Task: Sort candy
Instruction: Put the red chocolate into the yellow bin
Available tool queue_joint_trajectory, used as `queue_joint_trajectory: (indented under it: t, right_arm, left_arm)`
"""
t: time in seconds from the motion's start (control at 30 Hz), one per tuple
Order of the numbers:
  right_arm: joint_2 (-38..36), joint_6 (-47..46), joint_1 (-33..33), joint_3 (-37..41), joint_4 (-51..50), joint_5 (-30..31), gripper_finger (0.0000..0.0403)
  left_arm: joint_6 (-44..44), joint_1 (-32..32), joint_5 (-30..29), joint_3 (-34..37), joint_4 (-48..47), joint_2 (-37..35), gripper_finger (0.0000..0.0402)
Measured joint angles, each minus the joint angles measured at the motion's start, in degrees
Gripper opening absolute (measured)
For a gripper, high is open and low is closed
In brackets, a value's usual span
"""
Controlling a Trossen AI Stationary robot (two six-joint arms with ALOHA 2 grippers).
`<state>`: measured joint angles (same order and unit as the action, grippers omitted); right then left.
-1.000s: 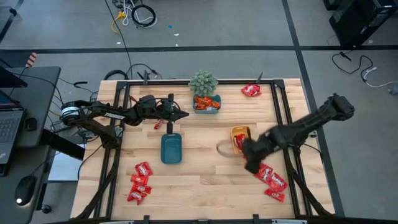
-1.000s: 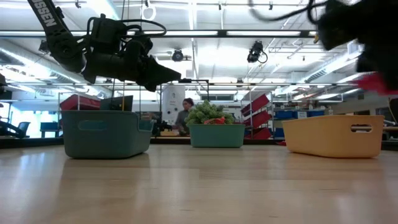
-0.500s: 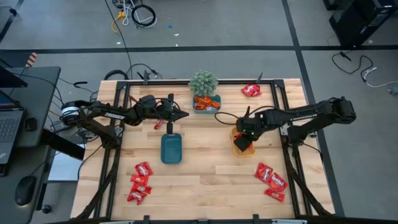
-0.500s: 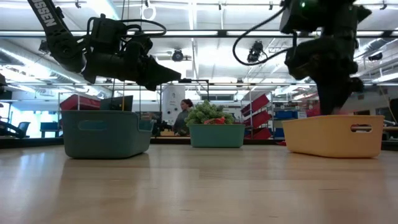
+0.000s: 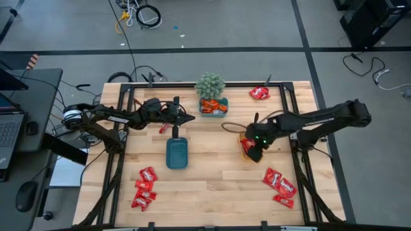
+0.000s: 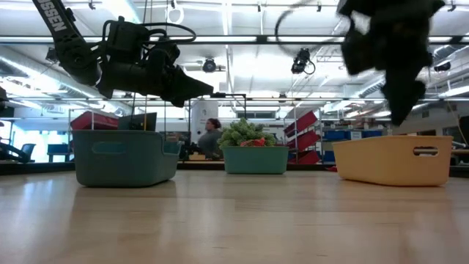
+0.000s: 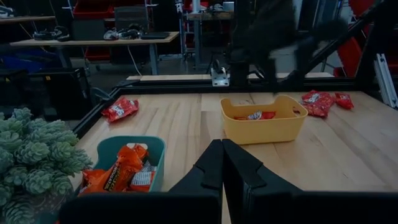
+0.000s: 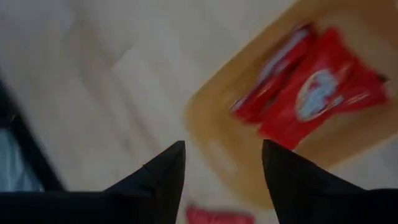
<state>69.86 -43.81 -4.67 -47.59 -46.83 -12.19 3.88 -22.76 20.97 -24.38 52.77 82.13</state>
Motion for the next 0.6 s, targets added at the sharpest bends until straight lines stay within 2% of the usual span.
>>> queue_joint_trajectory:
  t: [0.1,0.23,0.43,0.6]
  right_arm:
    - [-2.17,-2.71,-6.03,-2.01,-3.60,0.00,0.0209]
    - [-3.13,-13.11,-16.18,-1.63,-3.88,0.00,0.0213]
    - [0.90,-26.53,-30.30,-0.18,0.20,0.15,0.0219]
    - [6.33,-32.51,-39.07,-0.18,2.25,0.10,0.0226]
  left_arm:
    - [-0.02,0.00,0.00,0.02,-0.02,0.00,0.0005]
    - [0.02,0.00,0.00,0.00,-0.02,0.00,0.0005]
    - [0.20,0.00,0.00,0.01,-0.31,0.00,0.0005]
    - [0.67,0.00,0.00,0.02,-1.43,0.00,0.0005]
